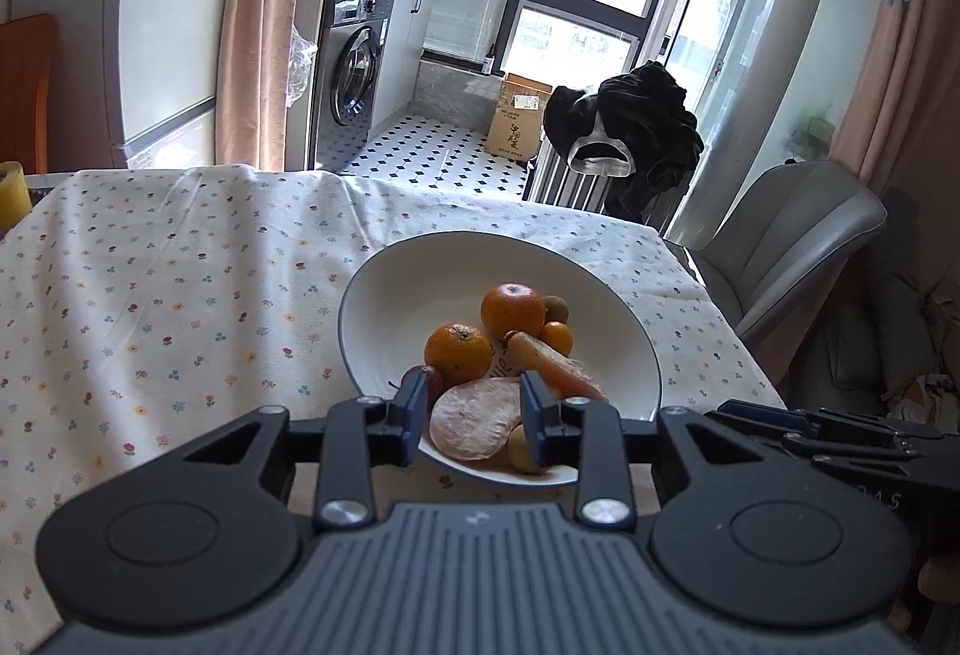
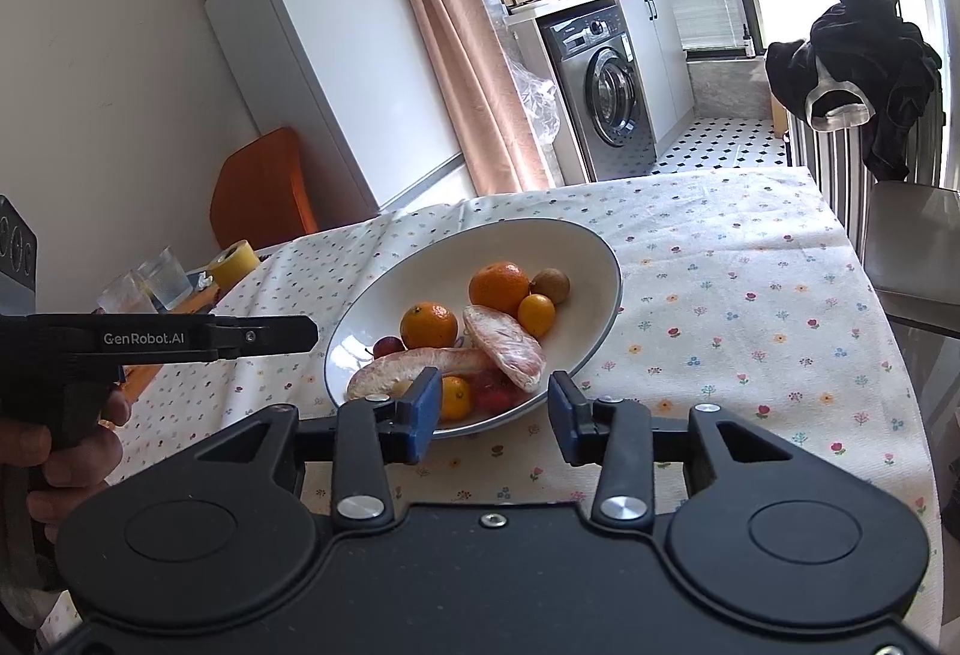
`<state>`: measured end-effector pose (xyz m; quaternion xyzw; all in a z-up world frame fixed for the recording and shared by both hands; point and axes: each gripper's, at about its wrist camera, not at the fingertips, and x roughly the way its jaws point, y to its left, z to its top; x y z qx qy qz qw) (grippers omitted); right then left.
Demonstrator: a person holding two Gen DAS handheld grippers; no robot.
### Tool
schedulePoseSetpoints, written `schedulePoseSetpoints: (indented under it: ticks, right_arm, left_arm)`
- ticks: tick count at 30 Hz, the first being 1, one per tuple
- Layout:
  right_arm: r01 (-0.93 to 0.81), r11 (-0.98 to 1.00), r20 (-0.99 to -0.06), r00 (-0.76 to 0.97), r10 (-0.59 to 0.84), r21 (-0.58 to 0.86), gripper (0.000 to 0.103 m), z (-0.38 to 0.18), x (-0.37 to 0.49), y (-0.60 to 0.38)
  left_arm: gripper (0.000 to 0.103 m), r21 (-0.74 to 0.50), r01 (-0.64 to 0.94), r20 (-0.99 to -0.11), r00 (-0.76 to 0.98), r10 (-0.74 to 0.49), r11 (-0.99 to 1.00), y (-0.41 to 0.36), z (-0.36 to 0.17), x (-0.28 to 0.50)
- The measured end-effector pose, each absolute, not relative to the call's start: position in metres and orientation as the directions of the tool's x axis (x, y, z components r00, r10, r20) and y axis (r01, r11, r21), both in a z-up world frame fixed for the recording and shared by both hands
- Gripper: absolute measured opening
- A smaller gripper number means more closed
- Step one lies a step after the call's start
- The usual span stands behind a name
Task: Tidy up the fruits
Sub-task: 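Open left tool to drop the kiwi while right tool releases the kumquat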
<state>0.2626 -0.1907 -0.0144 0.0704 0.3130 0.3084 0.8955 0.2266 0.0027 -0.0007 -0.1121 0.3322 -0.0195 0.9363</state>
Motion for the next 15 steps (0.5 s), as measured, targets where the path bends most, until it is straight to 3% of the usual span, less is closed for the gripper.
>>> schedulePoseSetpoints:
  ticks: [8,15]
  right_arm:
    - [-0.527,0.796,-0.497,0.626,0.601,0.299,0.049,-0.001,0.243,-0.187]
    - [-0.534,0.800,-0.485,0.642,0.594,0.274,0.056,0.009,0.222,-0.185]
  left_arm:
    - [0.044,-0.222,-0.070,-0.610,0.788,-0.082,0.973,0.011,0.007,0.200]
    - [0.066,-0.203,-0.076,-0.595,0.801,-0.061,0.976,0.012,0.014,0.175]
